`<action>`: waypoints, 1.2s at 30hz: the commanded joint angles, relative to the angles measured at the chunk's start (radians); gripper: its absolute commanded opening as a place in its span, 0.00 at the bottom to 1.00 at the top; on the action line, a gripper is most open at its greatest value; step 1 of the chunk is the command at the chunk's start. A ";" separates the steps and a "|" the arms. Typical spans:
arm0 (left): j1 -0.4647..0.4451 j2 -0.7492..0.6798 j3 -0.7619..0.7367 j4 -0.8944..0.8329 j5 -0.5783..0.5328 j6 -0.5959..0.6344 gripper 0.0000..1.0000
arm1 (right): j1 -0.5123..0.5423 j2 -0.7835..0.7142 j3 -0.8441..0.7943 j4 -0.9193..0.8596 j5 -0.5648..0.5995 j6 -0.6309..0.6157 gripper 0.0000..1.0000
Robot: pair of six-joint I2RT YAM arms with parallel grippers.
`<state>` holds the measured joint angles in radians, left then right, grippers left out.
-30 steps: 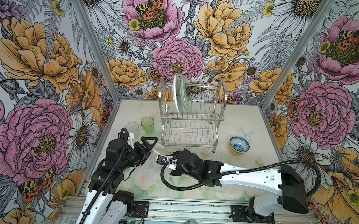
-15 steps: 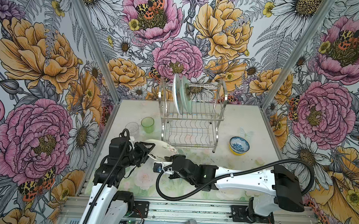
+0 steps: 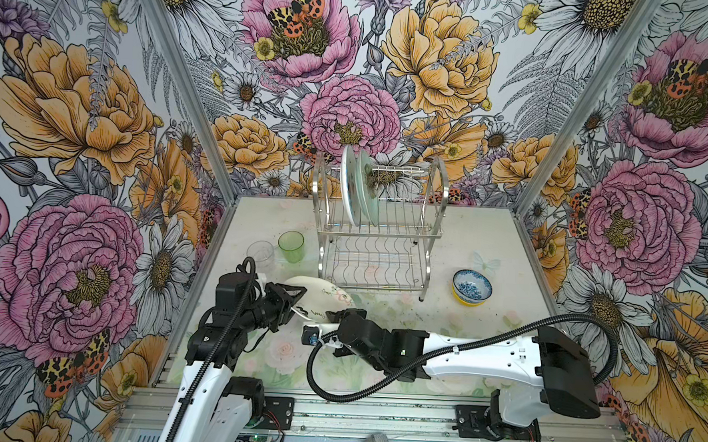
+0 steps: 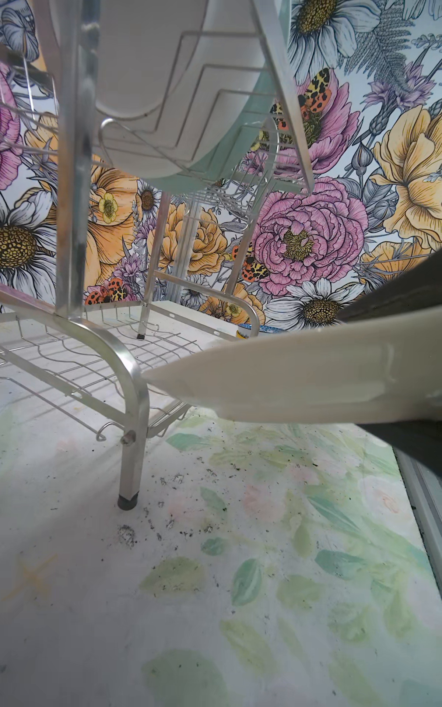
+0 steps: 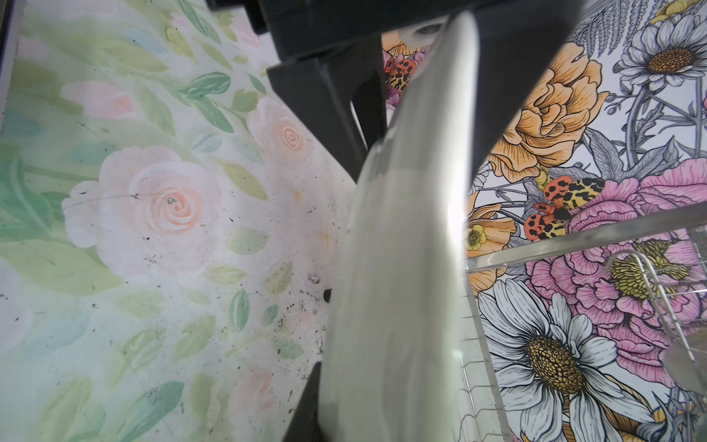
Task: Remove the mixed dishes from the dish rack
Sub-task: 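Lower the white plate flat onto the table near the glasses and open the right gripper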
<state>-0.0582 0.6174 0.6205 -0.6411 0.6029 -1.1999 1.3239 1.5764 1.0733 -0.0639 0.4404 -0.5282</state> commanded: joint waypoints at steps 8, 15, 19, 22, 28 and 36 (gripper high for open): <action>0.032 -0.010 0.009 0.167 0.132 0.141 0.00 | -0.006 -0.078 -0.015 0.156 -0.014 0.143 0.46; 0.038 -0.011 -0.005 0.166 0.140 0.146 0.00 | -0.024 -0.123 -0.049 0.157 -0.017 0.176 0.56; 0.048 -0.012 -0.003 0.150 0.144 0.162 0.00 | -0.039 -0.154 -0.067 0.158 -0.025 0.193 0.63; 0.058 -0.018 -0.007 0.133 0.143 0.177 0.00 | -0.052 -0.179 -0.086 0.158 -0.026 0.206 0.69; 0.071 -0.027 -0.026 0.118 0.135 0.189 0.00 | -0.089 -0.256 -0.131 0.164 -0.043 0.245 0.81; 0.105 -0.034 -0.042 0.100 0.118 0.203 0.00 | -0.155 -0.354 -0.207 0.201 -0.091 0.306 0.85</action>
<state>0.0322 0.6037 0.5865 -0.5713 0.6975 -1.0569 1.1969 1.2816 0.8661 0.0429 0.3313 -0.2741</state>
